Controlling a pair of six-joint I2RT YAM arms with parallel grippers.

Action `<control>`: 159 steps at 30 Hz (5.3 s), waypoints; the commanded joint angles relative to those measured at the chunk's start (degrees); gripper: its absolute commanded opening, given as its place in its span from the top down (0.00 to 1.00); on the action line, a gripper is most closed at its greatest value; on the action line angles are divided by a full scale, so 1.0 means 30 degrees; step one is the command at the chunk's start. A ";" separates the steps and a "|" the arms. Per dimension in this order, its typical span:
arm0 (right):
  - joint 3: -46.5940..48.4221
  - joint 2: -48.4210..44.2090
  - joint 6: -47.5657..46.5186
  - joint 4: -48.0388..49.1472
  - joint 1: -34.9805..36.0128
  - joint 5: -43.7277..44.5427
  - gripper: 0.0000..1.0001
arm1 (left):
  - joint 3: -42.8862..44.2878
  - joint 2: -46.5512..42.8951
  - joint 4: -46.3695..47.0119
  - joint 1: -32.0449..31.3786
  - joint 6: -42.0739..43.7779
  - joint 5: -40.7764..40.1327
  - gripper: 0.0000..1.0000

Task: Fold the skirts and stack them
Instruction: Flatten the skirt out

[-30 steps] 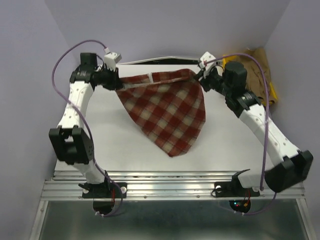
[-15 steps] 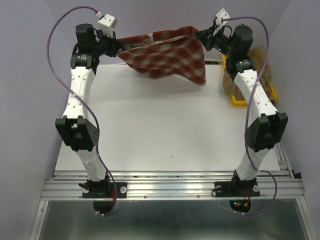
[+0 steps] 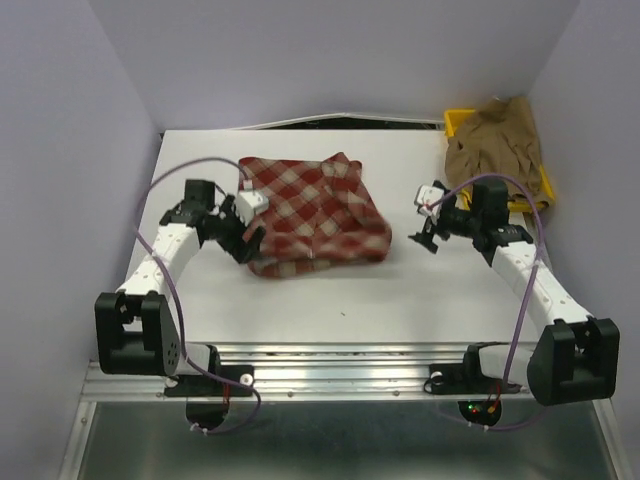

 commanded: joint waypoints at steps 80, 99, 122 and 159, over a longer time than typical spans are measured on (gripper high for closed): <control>1.3915 1.5859 0.9271 -0.1477 0.2086 1.5527 0.23 | 0.4504 1.0310 0.0979 -0.1239 -0.5192 -0.8064 0.52; 1.4975 1.9227 0.6816 -0.6545 0.2496 0.7839 0.44 | 0.0202 0.6438 -0.3210 -0.1180 -0.2878 -0.4955 0.43; 0.6406 0.7946 0.7306 -1.2027 0.9621 0.0253 0.39 | 1.4331 1.3745 -0.3800 -0.0917 -0.3817 -0.4461 0.34; 0.5415 0.8447 0.3179 -1.4191 0.7157 0.3247 0.43 | 0.0402 0.5769 -0.4497 -0.6572 0.0666 -0.0944 0.42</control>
